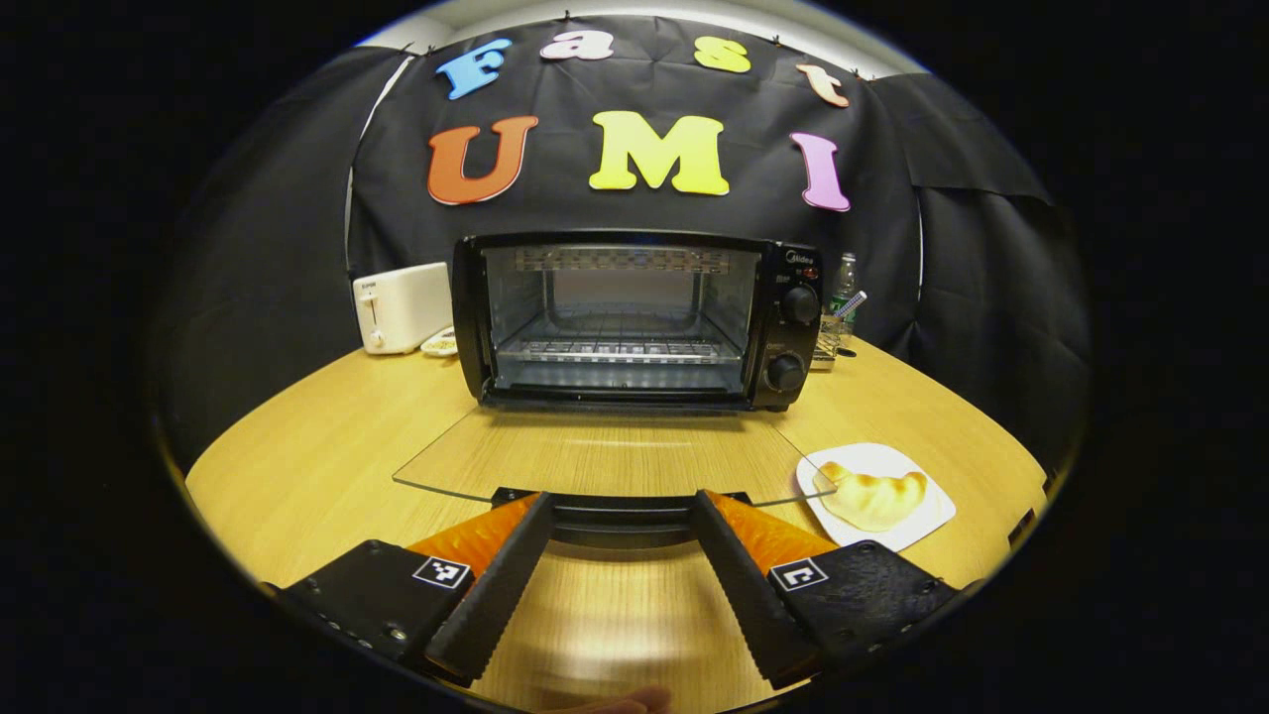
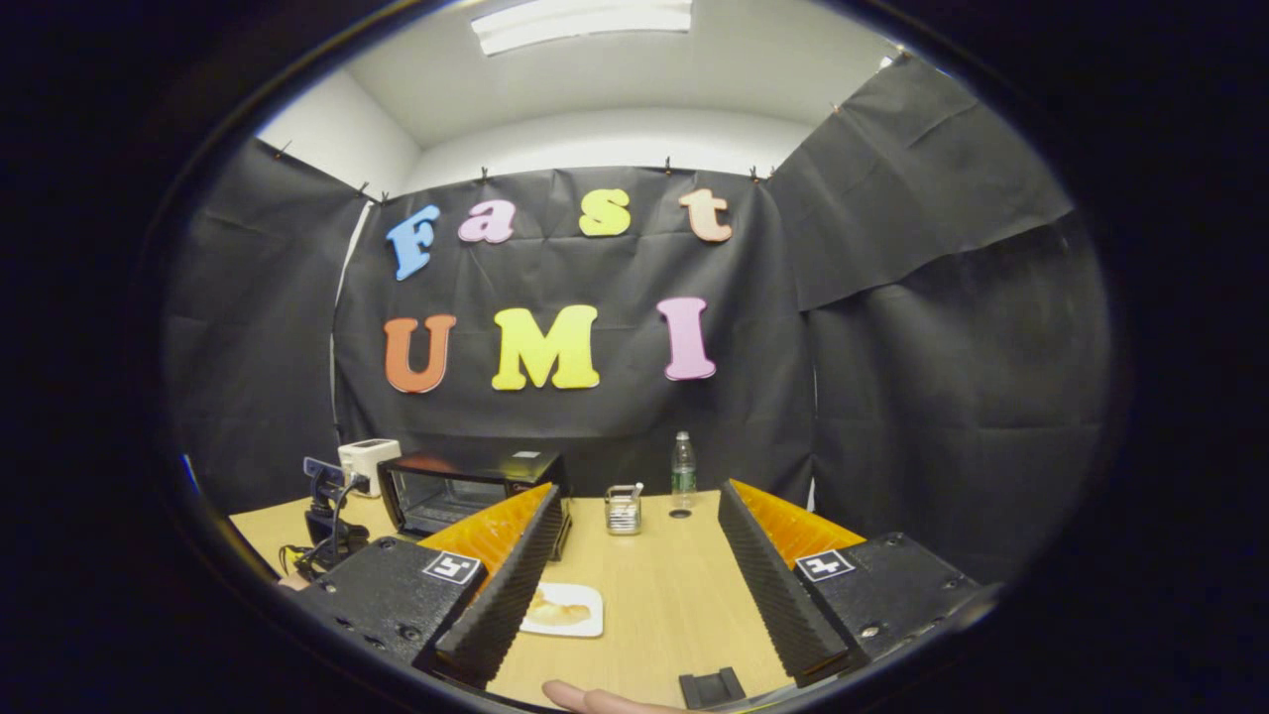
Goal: Open the electric oven with the left hand, put the food in, and close the electric oven.
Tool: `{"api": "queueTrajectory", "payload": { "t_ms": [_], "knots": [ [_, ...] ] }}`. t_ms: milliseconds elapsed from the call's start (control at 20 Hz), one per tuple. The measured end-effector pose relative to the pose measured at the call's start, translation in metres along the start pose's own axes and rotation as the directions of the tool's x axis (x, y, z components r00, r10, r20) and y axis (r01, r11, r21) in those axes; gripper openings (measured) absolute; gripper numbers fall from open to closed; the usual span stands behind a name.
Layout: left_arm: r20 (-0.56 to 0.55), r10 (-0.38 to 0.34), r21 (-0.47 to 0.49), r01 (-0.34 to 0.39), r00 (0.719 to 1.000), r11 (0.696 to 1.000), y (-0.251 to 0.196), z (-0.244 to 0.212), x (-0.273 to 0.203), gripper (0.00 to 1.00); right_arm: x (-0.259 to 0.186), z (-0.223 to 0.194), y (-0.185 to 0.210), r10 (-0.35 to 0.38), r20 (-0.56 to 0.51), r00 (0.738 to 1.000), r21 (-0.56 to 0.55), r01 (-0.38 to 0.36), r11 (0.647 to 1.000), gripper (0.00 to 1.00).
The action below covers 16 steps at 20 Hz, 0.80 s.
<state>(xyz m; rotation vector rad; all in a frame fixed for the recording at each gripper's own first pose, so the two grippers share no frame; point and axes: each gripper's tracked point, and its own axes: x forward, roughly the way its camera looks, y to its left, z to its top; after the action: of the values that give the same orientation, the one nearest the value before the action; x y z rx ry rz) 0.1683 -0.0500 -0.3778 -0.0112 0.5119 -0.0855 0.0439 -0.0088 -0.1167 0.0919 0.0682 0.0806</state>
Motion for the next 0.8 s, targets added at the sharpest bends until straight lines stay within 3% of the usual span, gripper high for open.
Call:
{"api": "queueTrajectory", "payload": {
  "t_ms": [250,400,650,800],
  "knots": [
    [0.009,0.002,0.014,-0.002,1.000,1.000,0.000,-0.002,-0.006,0.94,0.009,-0.011,0.005,0.006,-0.024,1.000,-0.023,-0.006,1.000,0.98],
    [0.008,-0.020,-0.028,0.020,1.000,0.999,0.005,0.003,-0.015,0.93,0.029,-0.029,0.008,0.020,-0.057,0.998,-0.031,-0.022,0.999,0.98],
    [0.146,-0.025,-0.074,0.036,0.989,0.997,0.017,0.068,-0.079,0.94,0.069,-0.080,0.005,0.034,-0.192,0.981,-0.016,-0.038,0.999,0.99],
    [0.214,0.016,-0.081,0.002,0.977,0.997,0.033,0.105,-0.128,0.94,0.091,-0.109,0.011,0.067,-0.259,0.964,-0.004,-0.070,0.998,0.99]
  ]
}}
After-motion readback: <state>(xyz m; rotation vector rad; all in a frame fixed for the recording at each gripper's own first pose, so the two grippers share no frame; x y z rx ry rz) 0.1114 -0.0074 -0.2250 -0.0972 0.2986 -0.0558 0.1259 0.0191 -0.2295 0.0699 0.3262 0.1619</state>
